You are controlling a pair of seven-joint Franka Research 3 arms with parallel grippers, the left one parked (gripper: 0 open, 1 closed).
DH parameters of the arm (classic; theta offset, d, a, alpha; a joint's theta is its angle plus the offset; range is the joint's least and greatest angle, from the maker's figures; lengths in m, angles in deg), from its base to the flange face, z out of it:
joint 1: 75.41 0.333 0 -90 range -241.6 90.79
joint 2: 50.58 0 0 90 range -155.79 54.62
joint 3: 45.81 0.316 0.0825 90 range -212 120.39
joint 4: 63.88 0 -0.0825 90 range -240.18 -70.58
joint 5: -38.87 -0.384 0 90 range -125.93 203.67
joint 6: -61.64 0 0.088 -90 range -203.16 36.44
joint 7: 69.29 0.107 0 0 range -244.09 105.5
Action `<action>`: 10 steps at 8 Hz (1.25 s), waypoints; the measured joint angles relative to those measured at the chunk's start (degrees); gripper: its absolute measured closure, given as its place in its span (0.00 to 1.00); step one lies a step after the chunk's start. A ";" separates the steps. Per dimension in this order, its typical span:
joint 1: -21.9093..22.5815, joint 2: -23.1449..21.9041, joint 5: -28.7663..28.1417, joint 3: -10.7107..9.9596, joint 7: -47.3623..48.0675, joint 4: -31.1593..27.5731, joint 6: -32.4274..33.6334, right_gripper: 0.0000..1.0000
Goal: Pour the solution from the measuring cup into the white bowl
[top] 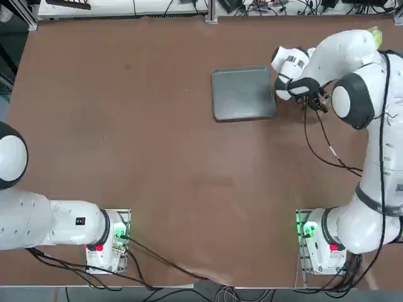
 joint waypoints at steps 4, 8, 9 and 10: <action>1.68 2.48 1.33 -0.06 1.37 -0.04 0.84 0.26; 1.84 2.51 2.06 0.00 -1.32 0.01 1.29 0.00; 2.35 2.23 1.85 0.58 -4.74 0.24 1.78 0.00; 3.04 1.48 1.01 1.27 -8.31 0.53 2.42 0.00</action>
